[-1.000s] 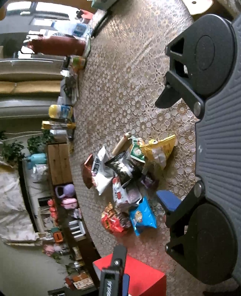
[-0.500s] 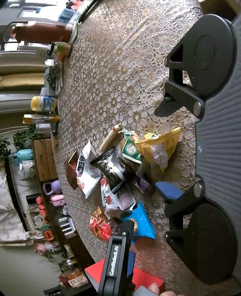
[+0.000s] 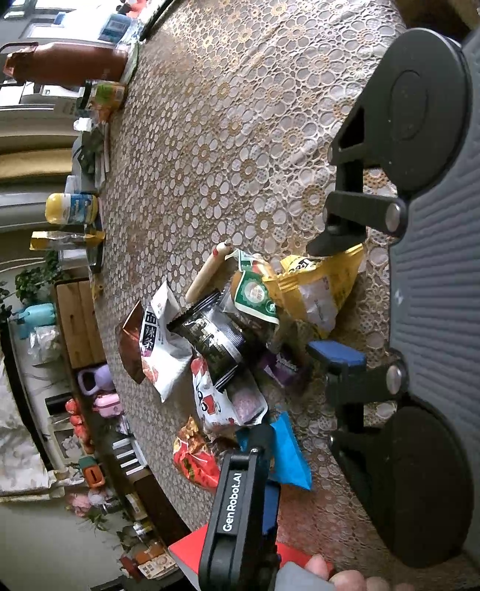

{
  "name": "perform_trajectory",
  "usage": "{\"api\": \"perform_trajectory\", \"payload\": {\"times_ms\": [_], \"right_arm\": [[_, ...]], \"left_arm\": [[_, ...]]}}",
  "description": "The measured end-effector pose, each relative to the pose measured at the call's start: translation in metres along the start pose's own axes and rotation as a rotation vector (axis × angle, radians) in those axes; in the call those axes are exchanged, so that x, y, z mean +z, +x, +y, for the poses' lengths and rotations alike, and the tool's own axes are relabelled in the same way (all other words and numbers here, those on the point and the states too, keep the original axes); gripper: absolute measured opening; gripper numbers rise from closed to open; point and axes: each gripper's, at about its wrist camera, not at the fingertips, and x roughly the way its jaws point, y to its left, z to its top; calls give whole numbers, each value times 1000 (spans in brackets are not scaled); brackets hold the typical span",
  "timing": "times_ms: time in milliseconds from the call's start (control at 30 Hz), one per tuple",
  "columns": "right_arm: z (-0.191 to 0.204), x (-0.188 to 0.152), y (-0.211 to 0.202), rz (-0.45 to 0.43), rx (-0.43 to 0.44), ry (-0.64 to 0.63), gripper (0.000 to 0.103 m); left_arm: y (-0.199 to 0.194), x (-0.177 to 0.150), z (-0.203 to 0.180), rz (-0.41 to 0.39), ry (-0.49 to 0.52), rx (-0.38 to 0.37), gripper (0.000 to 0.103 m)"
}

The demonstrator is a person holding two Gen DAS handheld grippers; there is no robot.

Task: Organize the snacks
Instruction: 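Grasp the blue cookie packet with the left gripper while the right grasps the yellow chip bag, then carry the blue packet and yellow bag into the red shoebox with both grippers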

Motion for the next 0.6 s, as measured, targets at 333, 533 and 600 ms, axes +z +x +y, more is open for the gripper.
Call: {"api": "perform_trajectory", "payload": {"times_ms": [333, 533, 600], "right_arm": [[5, -5, -7, 13, -3, 10, 34], [11, -10, -20, 13, -1, 13, 33], [13, -12, -26, 12, 5, 15, 33]], "left_arm": [[-9, -4, 4, -20, 5, -35, 35], [-17, -9, 13, -19, 1, -46, 32], [-21, -12, 17, -17, -1, -50, 31]]}}
